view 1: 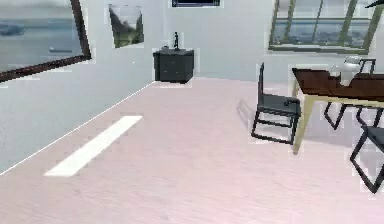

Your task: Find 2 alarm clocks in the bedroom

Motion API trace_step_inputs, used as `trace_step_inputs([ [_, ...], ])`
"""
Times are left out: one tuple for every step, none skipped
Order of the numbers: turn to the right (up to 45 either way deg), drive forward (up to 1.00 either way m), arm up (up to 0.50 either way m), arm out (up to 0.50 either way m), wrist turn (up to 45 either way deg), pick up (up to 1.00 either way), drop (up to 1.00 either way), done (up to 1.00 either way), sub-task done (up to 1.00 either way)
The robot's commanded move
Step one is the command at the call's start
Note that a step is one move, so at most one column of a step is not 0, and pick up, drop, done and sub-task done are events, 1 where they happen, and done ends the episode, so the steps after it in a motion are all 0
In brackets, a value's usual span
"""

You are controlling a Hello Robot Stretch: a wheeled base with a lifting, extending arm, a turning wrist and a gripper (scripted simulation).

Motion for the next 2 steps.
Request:
trace_step_inputs([
  [0.0, 1.00, 0.00, 0.00, 0.0, 0.00, 0.00, 0.00, 0.00],
  [0.0, 1.00, 0.00, 0.00, 0.0, 0.00, 0.00, 0.00, 0.00],
])
